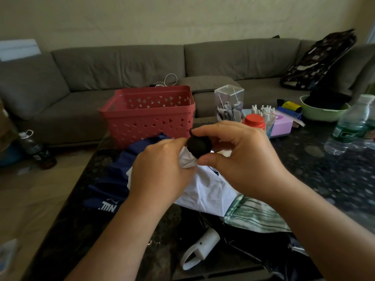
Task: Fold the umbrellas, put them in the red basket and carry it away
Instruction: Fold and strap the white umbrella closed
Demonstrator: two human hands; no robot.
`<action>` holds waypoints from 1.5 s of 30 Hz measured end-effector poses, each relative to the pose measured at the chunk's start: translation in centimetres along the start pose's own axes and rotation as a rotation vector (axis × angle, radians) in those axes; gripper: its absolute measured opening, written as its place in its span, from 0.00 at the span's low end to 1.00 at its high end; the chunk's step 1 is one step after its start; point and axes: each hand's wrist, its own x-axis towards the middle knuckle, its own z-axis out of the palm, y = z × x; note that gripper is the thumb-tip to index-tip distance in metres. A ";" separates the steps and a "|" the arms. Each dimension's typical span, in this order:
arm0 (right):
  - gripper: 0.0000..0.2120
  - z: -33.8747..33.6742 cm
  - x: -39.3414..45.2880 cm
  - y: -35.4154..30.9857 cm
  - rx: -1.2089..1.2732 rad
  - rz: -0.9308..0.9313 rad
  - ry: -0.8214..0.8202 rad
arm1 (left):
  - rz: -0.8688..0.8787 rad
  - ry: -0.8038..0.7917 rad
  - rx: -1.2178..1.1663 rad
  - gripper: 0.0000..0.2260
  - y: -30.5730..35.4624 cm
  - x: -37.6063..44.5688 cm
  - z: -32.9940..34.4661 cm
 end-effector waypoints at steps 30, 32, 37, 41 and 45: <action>0.33 3.2 -1.4 -2.0 1.068 0.916 -0.201 | 0.321 0.067 -0.070 0.22 0.1 -0.6 0.6; 0.31 3.5 -1.7 -2.0 1.049 0.822 -0.199 | 0.232 -0.045 -0.256 0.30 -0.1 -0.5 -0.2; 0.19 2.9 -1.4 -1.1 1.028 0.733 -0.109 | 0.190 -0.376 -0.423 0.47 0.5 -0.7 -2.0; 0.29 1.9 -0.9 -1.3 0.848 0.660 0.017 | 0.066 0.038 -0.497 0.26 0.7 -1.2 -1.1; 0.30 2.6 -1.6 -1.6 0.699 0.426 -0.043 | -0.405 0.057 -0.853 0.19 1.1 -0.5 -0.3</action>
